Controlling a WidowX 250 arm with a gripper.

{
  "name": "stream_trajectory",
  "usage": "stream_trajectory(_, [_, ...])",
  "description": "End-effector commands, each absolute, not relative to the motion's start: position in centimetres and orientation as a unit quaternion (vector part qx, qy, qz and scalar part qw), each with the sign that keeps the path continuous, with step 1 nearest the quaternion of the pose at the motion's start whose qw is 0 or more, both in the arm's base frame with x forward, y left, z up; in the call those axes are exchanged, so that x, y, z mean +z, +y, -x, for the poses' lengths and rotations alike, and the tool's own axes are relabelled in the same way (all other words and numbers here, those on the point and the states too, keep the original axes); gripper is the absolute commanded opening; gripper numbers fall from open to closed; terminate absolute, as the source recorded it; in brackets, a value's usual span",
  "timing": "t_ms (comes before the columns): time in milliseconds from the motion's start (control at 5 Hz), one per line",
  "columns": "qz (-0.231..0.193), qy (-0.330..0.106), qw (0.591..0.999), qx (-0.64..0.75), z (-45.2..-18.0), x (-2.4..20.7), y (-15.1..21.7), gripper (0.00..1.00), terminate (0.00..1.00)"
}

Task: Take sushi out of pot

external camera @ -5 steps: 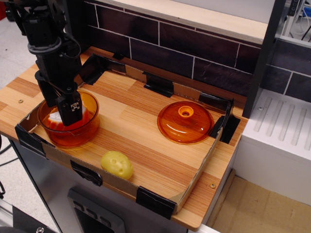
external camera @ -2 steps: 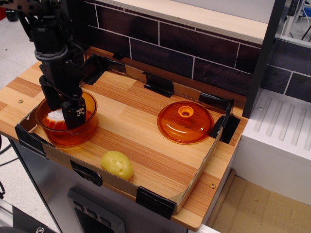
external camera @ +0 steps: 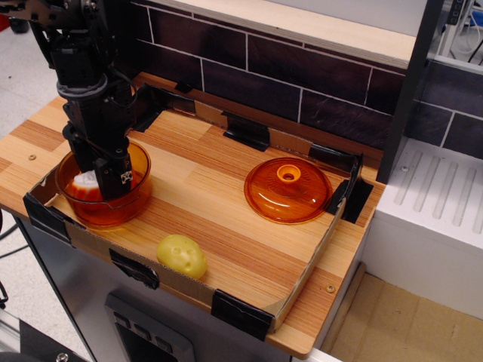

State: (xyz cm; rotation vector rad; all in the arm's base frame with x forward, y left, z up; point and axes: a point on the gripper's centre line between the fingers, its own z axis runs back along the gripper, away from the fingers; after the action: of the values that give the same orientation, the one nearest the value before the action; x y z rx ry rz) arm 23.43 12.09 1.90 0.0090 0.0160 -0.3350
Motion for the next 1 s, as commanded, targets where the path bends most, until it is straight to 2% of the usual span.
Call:
stream_trajectory(0, [-0.011,-0.041,0.989,-0.144,-24.9,5.7,13.4,0.00,0.00])
stream_trajectory(200, [0.010,-0.102,0.988,-0.117,-25.0,9.1,13.5,0.00,0.00])
stream_trajectory(400, [0.040,-0.132,0.987,-0.084,-25.8,12.1,13.5,0.00,0.00])
stream_trajectory(600, [0.036,-0.116,0.991,-0.051,-27.9,12.3,12.0,0.00,0.00])
stream_trajectory(800, [0.021,-0.105,0.993,-0.038,-30.2,11.2,9.9,0.00,0.00])
